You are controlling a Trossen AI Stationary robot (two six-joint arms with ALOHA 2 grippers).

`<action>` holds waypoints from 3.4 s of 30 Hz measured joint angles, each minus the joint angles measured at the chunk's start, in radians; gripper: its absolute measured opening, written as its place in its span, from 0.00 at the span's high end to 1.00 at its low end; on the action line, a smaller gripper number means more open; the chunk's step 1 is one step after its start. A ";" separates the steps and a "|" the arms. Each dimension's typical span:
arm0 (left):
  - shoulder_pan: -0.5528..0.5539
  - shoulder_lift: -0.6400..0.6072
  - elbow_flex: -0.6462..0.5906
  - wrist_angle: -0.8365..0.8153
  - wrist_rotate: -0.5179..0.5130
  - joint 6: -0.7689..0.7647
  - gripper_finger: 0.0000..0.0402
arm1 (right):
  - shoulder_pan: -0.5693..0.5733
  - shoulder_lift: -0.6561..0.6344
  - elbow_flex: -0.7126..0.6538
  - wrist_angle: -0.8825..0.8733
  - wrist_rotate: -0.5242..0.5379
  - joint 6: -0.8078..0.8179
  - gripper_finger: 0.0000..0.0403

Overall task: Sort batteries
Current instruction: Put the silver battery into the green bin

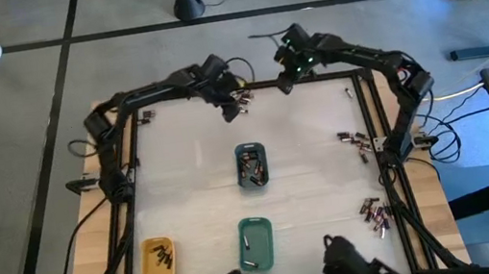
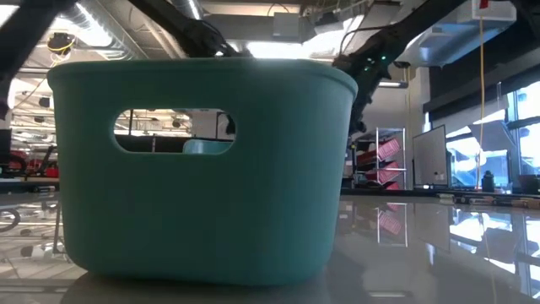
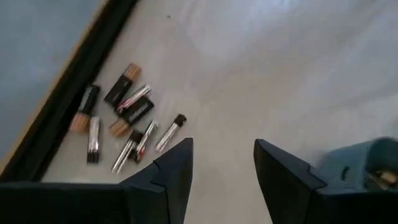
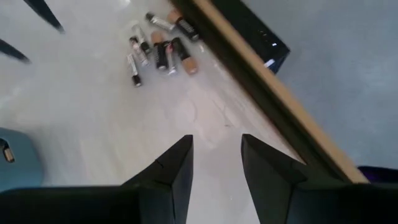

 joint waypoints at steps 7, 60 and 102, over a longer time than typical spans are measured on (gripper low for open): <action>0.021 0.175 0.181 -0.262 0.047 0.308 0.60 | -0.031 -0.037 0.000 -0.037 -0.007 -0.001 0.66; 0.080 0.255 0.182 -0.136 -0.112 0.517 0.60 | -0.021 -0.037 -0.159 0.079 -0.053 0.036 0.66; 0.067 0.325 0.191 -0.214 -0.184 0.335 0.88 | -0.021 -0.036 -0.159 0.051 -0.105 0.035 0.66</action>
